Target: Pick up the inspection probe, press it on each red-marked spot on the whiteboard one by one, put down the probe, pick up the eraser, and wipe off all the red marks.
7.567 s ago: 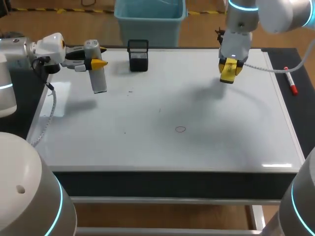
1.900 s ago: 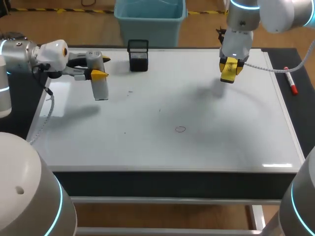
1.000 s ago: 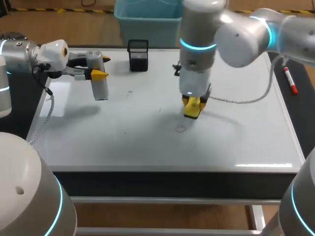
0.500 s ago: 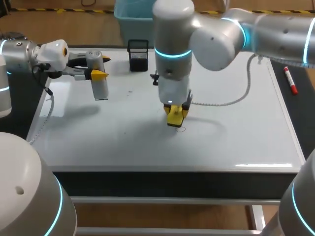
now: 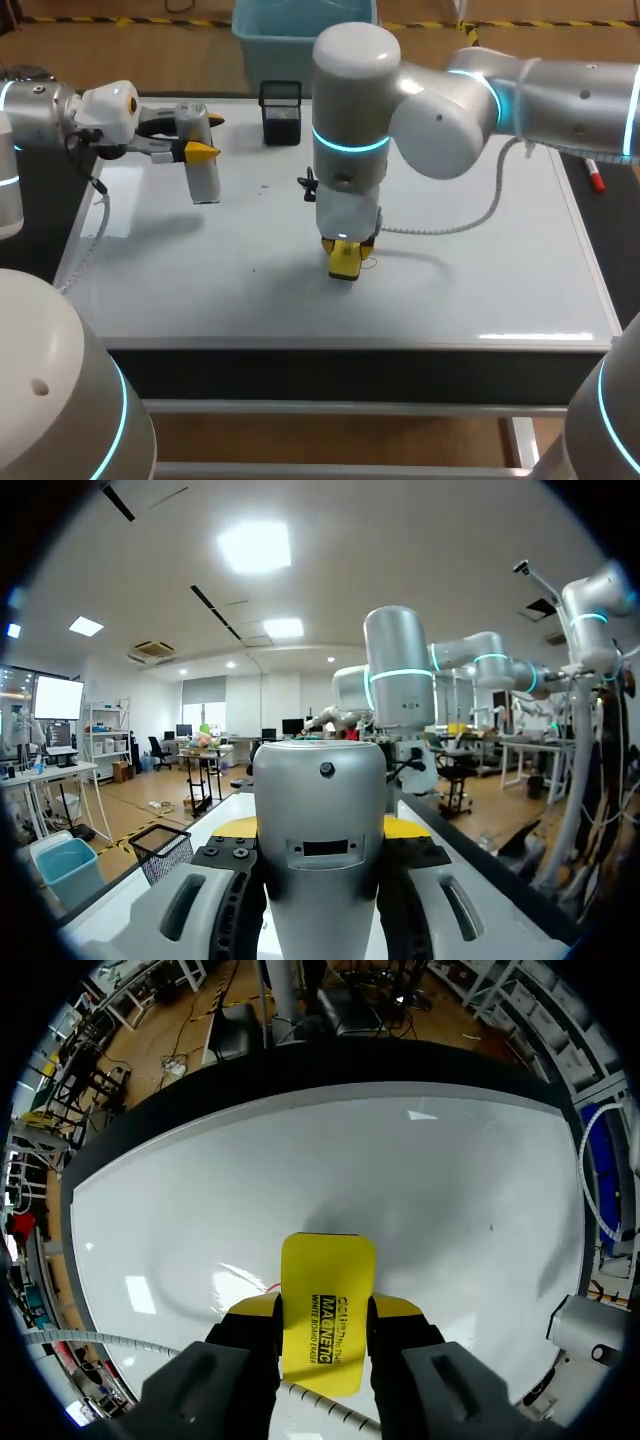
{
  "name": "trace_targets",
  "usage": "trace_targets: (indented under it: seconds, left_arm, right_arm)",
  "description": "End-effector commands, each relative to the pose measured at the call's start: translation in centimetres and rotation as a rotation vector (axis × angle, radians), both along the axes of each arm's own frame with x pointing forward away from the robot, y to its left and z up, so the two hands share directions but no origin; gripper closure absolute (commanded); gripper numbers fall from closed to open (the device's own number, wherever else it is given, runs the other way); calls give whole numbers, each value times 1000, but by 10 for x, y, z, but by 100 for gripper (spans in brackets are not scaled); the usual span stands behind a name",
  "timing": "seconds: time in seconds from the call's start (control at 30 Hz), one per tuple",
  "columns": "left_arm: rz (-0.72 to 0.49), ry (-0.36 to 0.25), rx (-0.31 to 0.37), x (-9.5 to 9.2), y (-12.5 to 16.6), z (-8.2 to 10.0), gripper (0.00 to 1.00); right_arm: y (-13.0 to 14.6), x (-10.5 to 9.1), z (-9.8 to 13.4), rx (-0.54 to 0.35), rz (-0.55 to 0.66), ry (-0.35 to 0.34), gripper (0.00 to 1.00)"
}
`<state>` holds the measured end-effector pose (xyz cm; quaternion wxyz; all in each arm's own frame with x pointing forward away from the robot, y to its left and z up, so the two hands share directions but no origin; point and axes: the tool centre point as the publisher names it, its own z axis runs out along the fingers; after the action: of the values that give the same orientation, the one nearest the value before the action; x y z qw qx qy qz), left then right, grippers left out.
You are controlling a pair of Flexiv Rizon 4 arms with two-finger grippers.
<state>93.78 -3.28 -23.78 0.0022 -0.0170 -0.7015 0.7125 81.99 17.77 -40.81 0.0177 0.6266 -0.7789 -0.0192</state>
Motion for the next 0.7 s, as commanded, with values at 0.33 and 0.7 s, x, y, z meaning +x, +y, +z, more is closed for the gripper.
trace_targets:
  seconds: [0.33,0.7]
  left_arm:
    - [-2,0,-1,0,0,1,100]
    - [-2,0,-1,0,0,1,100]
  right_arm:
    - [-4,-6,-13,1,26,23,100]
    - [-22,-9,-17,-15,-21,32,100]
